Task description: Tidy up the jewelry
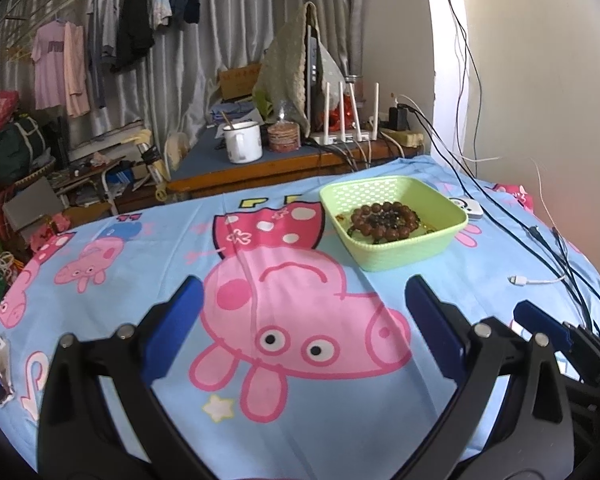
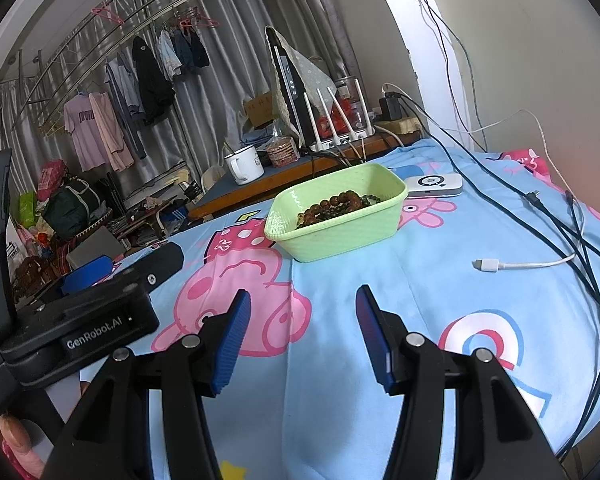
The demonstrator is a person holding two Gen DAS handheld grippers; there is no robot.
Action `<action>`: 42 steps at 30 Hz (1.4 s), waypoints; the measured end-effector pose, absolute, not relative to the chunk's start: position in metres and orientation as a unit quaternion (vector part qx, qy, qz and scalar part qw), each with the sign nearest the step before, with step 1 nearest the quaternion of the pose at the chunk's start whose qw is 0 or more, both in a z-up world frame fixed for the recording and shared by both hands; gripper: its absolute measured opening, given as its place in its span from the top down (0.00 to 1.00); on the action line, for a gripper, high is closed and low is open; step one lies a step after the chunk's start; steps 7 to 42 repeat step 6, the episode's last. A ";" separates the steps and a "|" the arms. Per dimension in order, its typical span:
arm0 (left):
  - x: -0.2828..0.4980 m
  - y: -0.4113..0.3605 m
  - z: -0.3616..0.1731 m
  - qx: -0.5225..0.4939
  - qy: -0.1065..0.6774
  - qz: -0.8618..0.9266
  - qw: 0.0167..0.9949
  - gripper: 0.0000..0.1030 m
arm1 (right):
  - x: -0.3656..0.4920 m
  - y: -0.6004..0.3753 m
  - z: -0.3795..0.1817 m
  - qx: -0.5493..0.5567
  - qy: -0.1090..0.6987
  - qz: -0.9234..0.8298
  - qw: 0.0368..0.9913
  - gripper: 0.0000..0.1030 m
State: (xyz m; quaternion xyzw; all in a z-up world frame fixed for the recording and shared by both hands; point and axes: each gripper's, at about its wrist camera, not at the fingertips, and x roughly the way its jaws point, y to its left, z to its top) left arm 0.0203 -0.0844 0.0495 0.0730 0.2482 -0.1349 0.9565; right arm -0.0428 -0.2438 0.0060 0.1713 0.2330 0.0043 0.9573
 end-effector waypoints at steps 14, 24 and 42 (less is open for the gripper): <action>0.024 -0.085 0.048 0.073 0.260 -0.137 0.953 0.06 | -0.041 -0.247 0.002 0.177 0.235 0.002 0.956 0.78; 0.024 -0.085 0.048 0.073 0.260 -0.137 0.953 0.06 | -0.041 -0.247 0.002 0.177 0.235 0.002 0.956 0.78; 0.024 -0.085 0.048 0.073 0.260 -0.137 0.953 0.06 | -0.041 -0.247 0.002 0.177 0.235 0.002 0.956 0.78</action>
